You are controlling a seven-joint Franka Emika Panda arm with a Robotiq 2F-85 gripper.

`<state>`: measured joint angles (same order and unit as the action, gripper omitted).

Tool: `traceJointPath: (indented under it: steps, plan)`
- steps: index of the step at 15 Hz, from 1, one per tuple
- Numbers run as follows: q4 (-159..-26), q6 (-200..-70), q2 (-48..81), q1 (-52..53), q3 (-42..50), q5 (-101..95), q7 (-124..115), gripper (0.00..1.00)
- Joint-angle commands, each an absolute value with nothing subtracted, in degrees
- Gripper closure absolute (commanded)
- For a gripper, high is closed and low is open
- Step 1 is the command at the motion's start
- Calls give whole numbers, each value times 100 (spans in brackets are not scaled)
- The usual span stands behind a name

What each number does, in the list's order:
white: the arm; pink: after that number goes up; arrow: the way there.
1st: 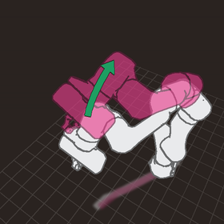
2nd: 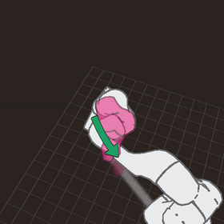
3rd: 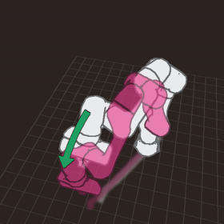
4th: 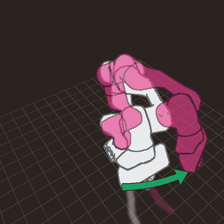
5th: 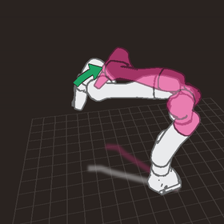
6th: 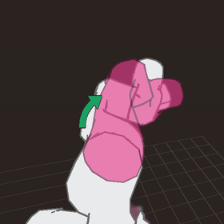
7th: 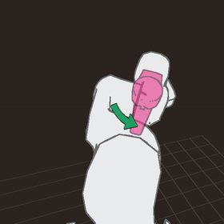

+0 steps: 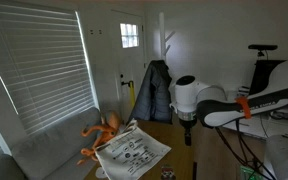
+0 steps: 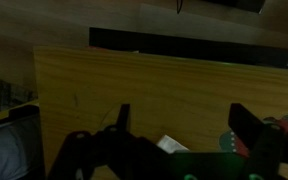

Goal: Hang the white back on the hooks of the white stand on the right

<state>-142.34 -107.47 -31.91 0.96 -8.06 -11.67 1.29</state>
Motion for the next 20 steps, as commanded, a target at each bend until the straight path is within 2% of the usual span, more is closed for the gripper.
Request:
traceJointPath:
  steps: [1, 7, 14, 20]
  plan:
    - [-14220, -10722, -3178, 225, -698, -1224, 75, 0]
    - [-14220, -10723, -3178, 225, -698, -1224, 74, 0]
    - [-13192, -11488, -2092, -481, -353, -1120, -1519, 0]
    - [-12189, -12153, -802, -634, -365, -1031, -3237, 0]
